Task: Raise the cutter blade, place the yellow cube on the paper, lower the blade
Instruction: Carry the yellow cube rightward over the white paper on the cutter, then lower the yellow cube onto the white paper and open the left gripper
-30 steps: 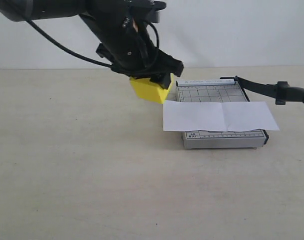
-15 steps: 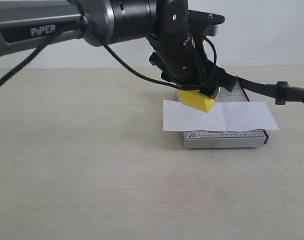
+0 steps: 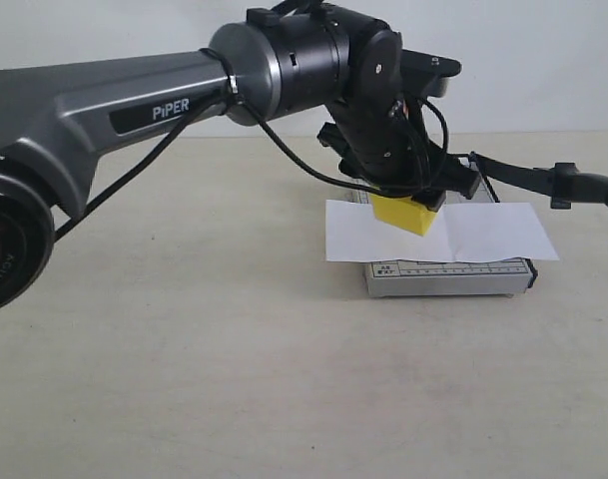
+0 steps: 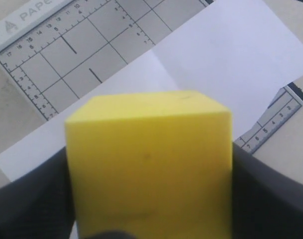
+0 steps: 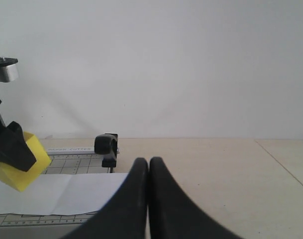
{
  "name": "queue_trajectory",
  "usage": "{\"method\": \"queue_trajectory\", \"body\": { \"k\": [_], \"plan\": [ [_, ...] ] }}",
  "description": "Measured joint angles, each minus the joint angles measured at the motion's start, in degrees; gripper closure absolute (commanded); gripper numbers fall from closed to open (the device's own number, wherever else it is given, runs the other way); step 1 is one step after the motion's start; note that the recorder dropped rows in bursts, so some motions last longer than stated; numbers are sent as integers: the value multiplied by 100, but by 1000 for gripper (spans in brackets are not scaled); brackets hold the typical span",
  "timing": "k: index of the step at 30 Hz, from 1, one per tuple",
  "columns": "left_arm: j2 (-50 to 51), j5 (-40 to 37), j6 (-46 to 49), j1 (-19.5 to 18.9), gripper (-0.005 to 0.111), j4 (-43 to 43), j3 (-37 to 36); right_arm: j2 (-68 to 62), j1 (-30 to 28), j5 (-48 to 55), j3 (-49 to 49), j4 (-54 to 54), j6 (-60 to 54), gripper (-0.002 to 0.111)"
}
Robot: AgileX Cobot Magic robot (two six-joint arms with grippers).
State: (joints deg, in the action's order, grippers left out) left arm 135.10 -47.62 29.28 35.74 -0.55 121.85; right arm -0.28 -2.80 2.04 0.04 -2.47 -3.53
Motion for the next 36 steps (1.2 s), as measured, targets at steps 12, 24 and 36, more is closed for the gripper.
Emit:
{"method": "queue_trajectory", "body": {
  "k": [12,24,36],
  "plan": [
    [204,-18,0,0,102,-34,0,0,0,0,0,0,0,108],
    [212,5,0,0,102,-61,0,0,0,0,0,0,0,108],
    [212,252,94,0,102,-59,25,0,0,0,0,0,0,108]
  ]
}}
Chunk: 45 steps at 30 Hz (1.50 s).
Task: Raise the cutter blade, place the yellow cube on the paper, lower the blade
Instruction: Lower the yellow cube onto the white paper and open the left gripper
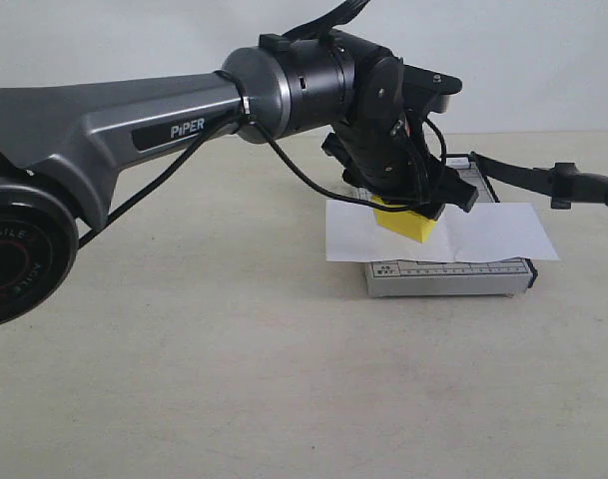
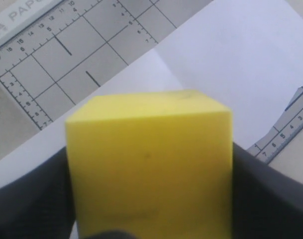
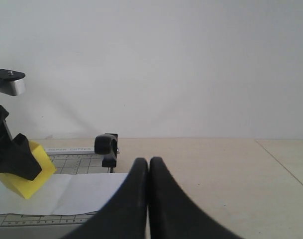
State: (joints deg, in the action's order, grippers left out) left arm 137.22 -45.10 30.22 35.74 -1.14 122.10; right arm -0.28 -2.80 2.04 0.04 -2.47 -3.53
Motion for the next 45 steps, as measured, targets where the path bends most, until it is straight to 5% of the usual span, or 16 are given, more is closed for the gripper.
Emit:
{"method": "queue_trajectory", "body": {
  "k": [45],
  "plan": [
    [196,-155,71,0,96,0,381,0,0,-23,0,0,0,108]
  ]
}}
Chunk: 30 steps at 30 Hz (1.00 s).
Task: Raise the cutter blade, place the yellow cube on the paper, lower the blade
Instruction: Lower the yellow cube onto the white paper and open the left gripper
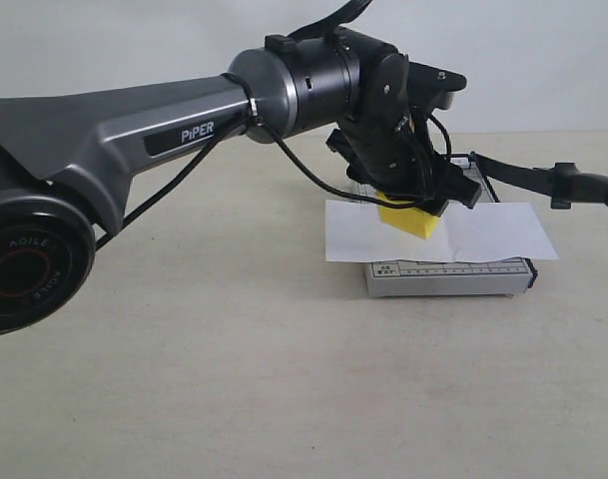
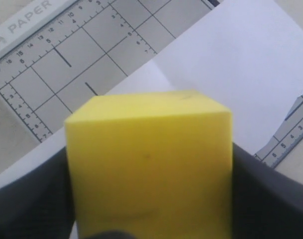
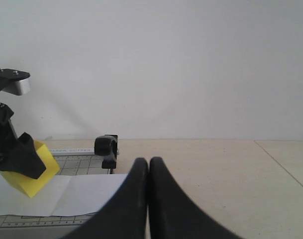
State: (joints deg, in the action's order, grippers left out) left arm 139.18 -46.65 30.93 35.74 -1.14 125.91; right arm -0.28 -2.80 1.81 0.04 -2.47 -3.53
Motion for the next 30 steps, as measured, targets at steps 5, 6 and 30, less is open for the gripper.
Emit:
{"method": "queue_trajectory", "body": {
  "k": [5,6,30],
  "plan": [
    [0,-68,15,0,73,0,0,0,0,0,0,0,0,108],
    [0,-68,15,0,69,0,0,0,0,0,0,0,0,108],
    [126,187,15,0,51,0,20,0,0,0,0,0,0,108]
  ]
}}
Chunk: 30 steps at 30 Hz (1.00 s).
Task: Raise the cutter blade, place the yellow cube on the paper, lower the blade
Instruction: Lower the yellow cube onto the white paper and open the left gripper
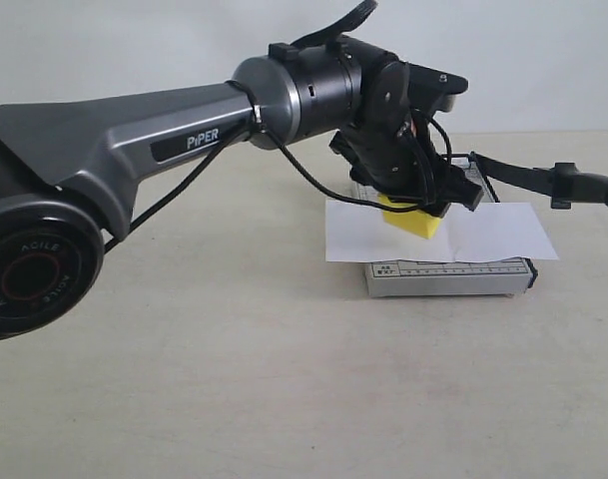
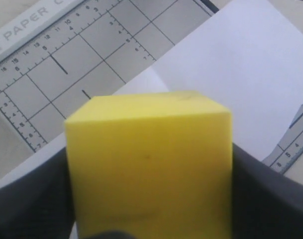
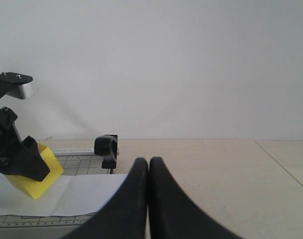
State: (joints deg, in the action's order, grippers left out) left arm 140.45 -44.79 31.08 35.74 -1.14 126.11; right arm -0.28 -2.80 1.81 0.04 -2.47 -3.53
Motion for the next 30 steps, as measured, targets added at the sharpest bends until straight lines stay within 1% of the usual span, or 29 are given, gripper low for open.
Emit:
{"method": "queue_trajectory", "body": {
  "k": [11,15,17,30],
  "plan": [
    [140,-8,0,0,50,26,13,0,0,0,0,0,0,108],
    [140,-8,0,0,36,26,13,0,0,0,0,0,0,108],
    [145,-77,0,0,32,26,13,0,0,0,0,0,0,108],
    [164,-433,0,0,33,26,92,0,0,0,0,0,0,108]
  ]
}}
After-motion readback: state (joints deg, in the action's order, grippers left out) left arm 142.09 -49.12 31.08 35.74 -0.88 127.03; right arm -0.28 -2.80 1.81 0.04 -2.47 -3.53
